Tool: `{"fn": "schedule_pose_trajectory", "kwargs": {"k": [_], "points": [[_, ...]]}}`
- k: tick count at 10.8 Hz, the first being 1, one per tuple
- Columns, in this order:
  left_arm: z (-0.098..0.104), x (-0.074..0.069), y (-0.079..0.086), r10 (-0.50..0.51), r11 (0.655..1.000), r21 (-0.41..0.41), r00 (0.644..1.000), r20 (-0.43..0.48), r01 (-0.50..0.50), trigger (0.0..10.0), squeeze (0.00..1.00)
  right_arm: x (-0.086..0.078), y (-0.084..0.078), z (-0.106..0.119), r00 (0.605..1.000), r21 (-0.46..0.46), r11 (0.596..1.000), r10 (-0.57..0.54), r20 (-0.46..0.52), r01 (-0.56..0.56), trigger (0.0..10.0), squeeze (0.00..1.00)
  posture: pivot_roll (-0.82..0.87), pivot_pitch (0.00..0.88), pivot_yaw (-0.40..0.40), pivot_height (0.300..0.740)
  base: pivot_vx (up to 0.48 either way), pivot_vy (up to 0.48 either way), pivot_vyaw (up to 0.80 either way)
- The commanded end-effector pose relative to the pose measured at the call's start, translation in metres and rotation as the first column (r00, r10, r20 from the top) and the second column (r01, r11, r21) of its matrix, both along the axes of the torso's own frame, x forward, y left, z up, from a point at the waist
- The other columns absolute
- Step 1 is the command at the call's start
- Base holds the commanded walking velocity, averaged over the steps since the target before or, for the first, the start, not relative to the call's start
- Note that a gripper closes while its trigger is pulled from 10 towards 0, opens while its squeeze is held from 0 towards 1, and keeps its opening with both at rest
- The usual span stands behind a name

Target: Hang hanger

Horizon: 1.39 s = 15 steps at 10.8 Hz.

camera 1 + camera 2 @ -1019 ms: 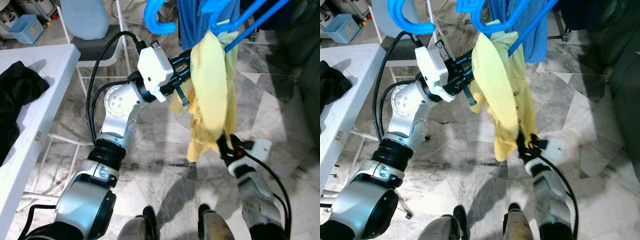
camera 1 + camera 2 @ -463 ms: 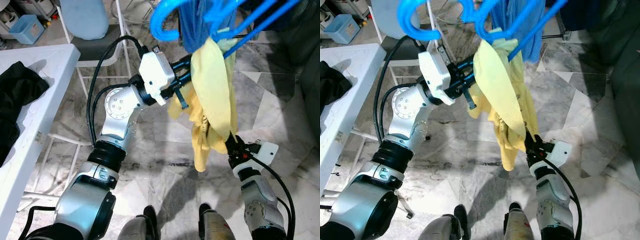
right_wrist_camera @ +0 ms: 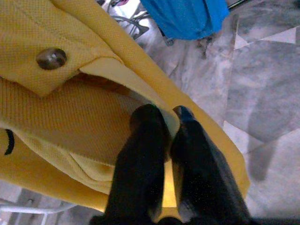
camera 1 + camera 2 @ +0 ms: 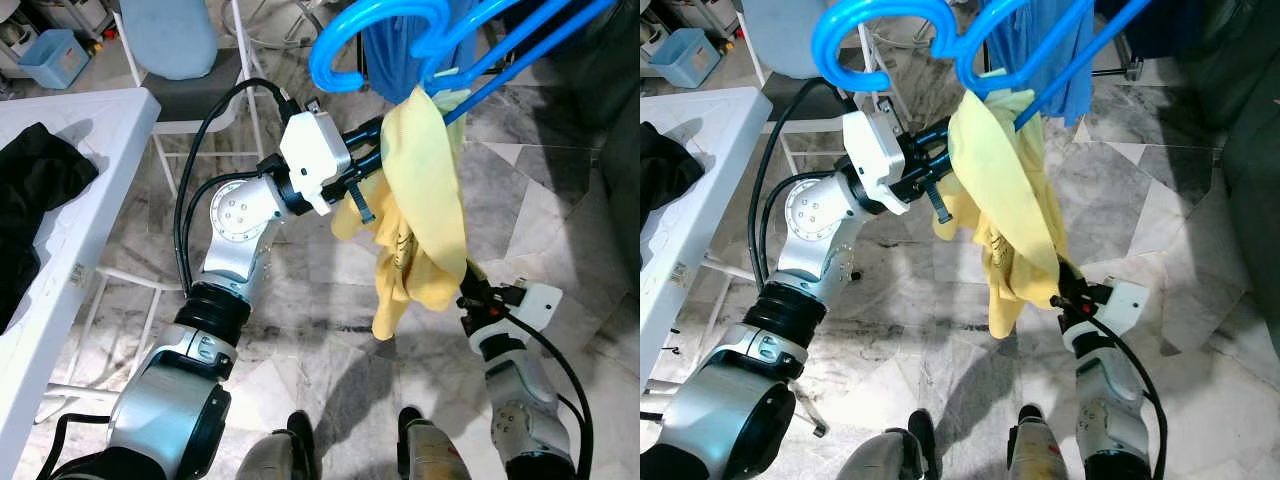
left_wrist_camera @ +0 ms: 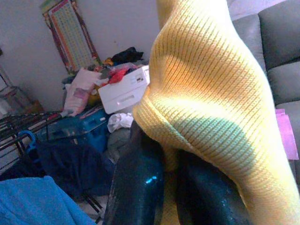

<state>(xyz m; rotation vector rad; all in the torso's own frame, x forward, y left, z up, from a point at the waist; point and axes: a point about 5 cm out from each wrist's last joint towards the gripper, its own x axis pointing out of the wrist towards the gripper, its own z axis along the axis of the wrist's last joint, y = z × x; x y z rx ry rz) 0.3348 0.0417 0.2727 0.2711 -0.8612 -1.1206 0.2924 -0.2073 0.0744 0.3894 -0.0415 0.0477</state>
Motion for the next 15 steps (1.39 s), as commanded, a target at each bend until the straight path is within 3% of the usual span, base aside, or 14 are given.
{"fn": "schedule_pose_trajectory", "kwargs": {"k": [1, 5, 7, 8, 11, 13, 15], "points": [[-0.005, -0.001, 0.007, 0.017, 1.000, 0.013, 1.000, 0.023, -0.018, 0.0, 0.00, -0.004, -0.003, -0.001, 1.000, 0.016, 1.000, -0.026, -0.001, 0.026, 0.0, 0.00, -0.19, 0.307, 0.199, 0.740, 0.000, 0.000, 0.00], [-0.050, 0.004, 0.022, 0.080, 0.991, 0.113, 0.993, -0.083, -0.071, 0.0, 0.00, -0.013, -0.048, 0.019, 0.984, 0.019, 0.986, -0.169, 0.052, 0.169, 0.0, 0.00, -0.20, 0.300, 0.189, 0.740, 0.000, 0.000, 0.00], [-0.087, -0.004, 0.026, 0.056, 0.980, 0.199, 0.984, -0.168, -0.022, 0.0, 0.00, -0.012, -0.066, 0.039, 0.973, 0.004, 0.978, -0.210, 0.100, 0.211, 0.0, 0.00, -0.21, 0.294, 0.181, 0.740, 0.000, 0.000, 0.00], [-0.116, -0.013, 0.033, 0.054, 0.960, 0.281, 0.974, -0.220, 0.010, 0.0, 0.00, -0.009, -0.075, 0.057, 0.961, -0.019, 0.971, -0.234, 0.150, 0.239, 0.0, 0.00, -0.21, 0.293, 0.179, 0.740, 0.000, 0.000, 0.00], [-0.181, -0.031, 0.053, 0.183, 0.913, 0.409, 0.892, -0.414, 0.003, 0.0, 0.00, -0.005, -0.083, 0.103, 0.935, -0.059, 0.966, -0.226, 0.274, 0.251, 0.0, 0.00, -0.22, 0.289, 0.172, 0.740, 0.000, 0.000, 0.00], [-0.195, -0.033, 0.058, 0.244, 0.906, 0.423, 0.851, -0.466, -0.029, 0.0, 0.00, -0.007, -0.083, 0.111, 0.933, -0.082, 0.967, -0.210, 0.291, 0.243, 0.0, 0.00, -0.22, 0.289, 0.162, 0.740, 0.000, 0.000, 0.00], [-0.198, -0.022, 0.065, 0.358, 0.917, 0.359, 0.752, -0.553, -0.172, 0.0, 0.00, -0.013, -0.087, 0.111, 0.939, -0.102, 0.965, -0.207, 0.274, 0.243, 0.0, 0.00, -0.22, 0.289, 0.160, 0.740, 0.000, 0.000, 0.00]]}}
